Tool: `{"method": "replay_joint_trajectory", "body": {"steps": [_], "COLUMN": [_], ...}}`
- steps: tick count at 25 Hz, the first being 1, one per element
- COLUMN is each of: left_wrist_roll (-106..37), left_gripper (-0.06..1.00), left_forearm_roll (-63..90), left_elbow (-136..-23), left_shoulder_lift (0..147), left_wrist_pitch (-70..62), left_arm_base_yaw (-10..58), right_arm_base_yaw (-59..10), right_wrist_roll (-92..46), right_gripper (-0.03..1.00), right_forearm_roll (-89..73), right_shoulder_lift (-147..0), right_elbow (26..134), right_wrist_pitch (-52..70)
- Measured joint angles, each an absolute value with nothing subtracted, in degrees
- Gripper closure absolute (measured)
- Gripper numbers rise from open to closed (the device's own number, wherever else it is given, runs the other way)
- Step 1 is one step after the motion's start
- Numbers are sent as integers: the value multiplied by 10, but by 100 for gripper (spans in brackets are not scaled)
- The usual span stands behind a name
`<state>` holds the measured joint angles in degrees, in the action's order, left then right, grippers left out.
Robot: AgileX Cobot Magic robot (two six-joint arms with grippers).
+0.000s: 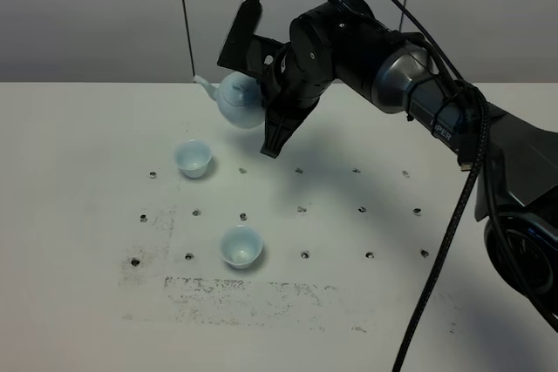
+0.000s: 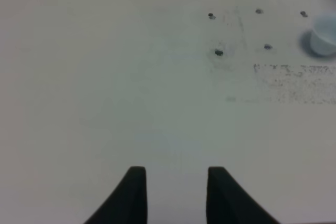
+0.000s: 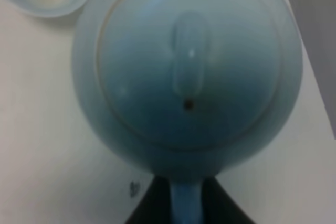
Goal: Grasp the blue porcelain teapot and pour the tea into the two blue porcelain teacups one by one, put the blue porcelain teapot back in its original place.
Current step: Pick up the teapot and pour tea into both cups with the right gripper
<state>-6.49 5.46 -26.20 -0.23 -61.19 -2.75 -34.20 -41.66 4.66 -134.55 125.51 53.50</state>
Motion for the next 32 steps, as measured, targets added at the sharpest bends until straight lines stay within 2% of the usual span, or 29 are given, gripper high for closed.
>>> {"method": "replay_joint_trajectory", "body": {"steps": [7, 13, 18, 32], "left_wrist_roll": [-65, -65, -65, -65], "left_gripper": [60, 60, 60, 60], "left_forearm_roll": [55, 55, 55, 55], "left_elbow": [-262, -262, -262, -262], "left_shoulder_lift": [-2, -2, -2, -2], "left_wrist_pitch": [-612, -612, -612, -612], "left_arm_base_yaw": [-27, -27, -27, -27], "right_arm_base_yaw": [-345, -345, -347, -373], "right_wrist_roll": [-548, -567, -616, -622], "right_gripper": [91, 91, 91, 91], "right_forearm_roll": [63, 108, 127, 216], "right_shoulder_lift": [-1361, -1372, -1382, -1406], "right_elbow": [1258, 1258, 1259, 1259], "right_wrist_pitch": [521, 460, 452, 418]}}
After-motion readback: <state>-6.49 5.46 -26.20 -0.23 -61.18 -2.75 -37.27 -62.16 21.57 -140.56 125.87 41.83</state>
